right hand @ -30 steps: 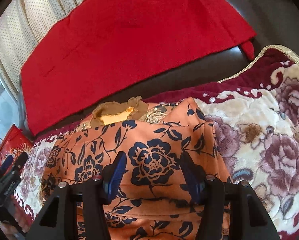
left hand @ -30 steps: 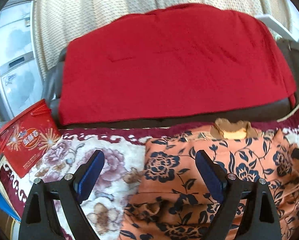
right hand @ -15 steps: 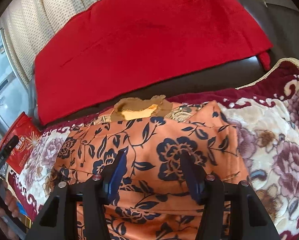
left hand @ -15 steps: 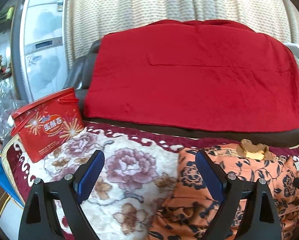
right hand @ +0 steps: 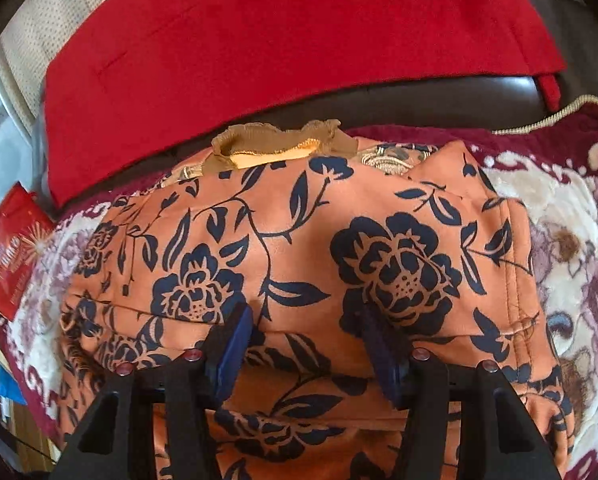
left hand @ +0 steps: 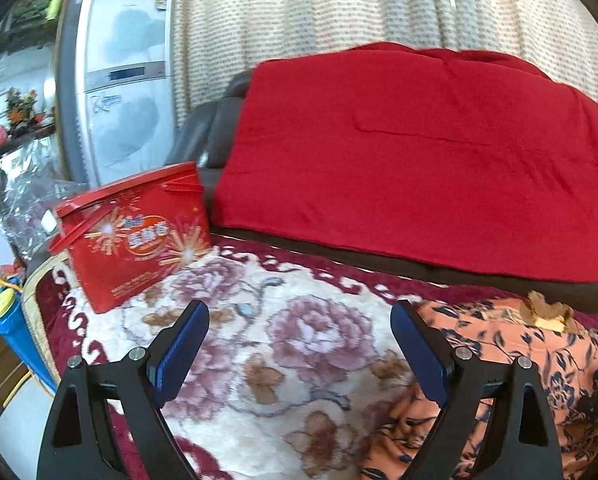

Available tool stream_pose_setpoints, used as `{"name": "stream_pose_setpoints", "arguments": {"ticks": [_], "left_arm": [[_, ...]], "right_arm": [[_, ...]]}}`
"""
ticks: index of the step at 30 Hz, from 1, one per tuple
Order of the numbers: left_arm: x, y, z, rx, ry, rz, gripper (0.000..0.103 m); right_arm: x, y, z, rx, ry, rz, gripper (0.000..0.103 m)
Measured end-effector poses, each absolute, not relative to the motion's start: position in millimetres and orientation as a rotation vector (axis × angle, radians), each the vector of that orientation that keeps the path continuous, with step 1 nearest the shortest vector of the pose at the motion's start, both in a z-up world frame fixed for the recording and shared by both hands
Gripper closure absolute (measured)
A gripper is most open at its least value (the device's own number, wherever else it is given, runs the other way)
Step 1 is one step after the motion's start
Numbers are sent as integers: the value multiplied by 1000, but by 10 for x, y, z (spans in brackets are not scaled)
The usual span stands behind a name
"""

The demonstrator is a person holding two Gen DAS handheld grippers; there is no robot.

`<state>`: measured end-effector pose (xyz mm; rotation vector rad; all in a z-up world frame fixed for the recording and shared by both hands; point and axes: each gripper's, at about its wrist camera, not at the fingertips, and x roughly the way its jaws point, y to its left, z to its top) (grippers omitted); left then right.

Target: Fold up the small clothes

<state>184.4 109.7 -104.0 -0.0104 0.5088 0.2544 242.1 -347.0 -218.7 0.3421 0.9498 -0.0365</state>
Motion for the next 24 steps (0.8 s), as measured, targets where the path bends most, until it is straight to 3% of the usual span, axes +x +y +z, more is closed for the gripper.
{"name": "stream_pose_setpoints", "arguments": {"ticks": [8,24], "left_arm": [[1788,1477,-962,-66,467,366,11],[1785,1538,-981,-79,477,367,11]], "right_arm": [[2347,-3348,-1980,335,847,1,43],[2482,-3341,-2187,326,933,-21,43]]}}
